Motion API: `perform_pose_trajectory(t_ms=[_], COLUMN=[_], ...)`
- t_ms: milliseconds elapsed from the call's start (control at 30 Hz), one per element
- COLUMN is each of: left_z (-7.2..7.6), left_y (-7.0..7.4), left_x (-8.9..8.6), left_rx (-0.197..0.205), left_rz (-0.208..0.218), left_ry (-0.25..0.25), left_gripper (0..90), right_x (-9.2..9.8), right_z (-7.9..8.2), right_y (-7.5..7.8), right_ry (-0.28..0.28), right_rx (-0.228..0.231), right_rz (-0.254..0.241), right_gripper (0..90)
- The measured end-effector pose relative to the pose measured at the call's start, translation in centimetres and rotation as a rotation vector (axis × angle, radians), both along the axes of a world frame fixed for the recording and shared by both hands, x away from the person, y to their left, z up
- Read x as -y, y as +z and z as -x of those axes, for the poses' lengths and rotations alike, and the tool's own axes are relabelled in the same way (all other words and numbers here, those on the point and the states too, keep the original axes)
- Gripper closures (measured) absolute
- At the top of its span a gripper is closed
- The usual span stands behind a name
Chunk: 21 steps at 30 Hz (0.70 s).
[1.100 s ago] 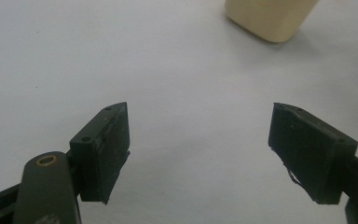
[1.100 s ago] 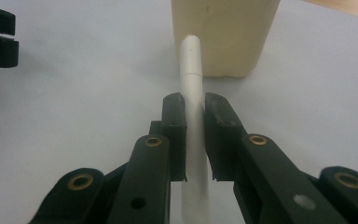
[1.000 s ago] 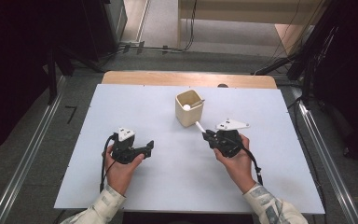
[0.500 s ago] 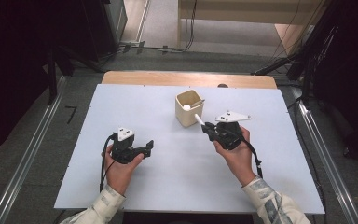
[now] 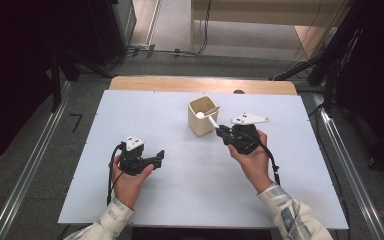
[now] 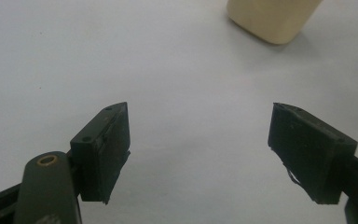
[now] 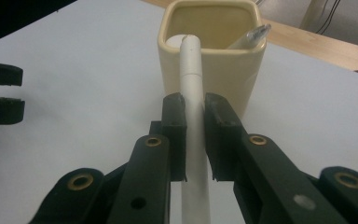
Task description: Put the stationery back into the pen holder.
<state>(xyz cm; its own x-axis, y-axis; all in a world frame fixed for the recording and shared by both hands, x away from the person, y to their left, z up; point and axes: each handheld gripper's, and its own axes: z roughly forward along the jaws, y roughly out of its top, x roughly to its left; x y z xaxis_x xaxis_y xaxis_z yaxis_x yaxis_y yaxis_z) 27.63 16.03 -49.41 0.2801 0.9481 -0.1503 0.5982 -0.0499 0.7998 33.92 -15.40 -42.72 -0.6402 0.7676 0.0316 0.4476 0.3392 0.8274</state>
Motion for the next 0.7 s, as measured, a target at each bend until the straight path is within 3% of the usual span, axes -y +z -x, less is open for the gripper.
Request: perform_pose_trajectory(t_ms=[700], left_z=[0.0], left_y=[0.2], left_x=[-0.2], left_rx=[0.012], left_rz=[0.009], left_ry=[0.002], left_gripper=[22.1], right_x=[-1.9], right_z=[-2.2], right_y=[1.6], right_ry=[0.004], right_rx=[0.017], right_rz=[-0.009], right_gripper=[77.0])
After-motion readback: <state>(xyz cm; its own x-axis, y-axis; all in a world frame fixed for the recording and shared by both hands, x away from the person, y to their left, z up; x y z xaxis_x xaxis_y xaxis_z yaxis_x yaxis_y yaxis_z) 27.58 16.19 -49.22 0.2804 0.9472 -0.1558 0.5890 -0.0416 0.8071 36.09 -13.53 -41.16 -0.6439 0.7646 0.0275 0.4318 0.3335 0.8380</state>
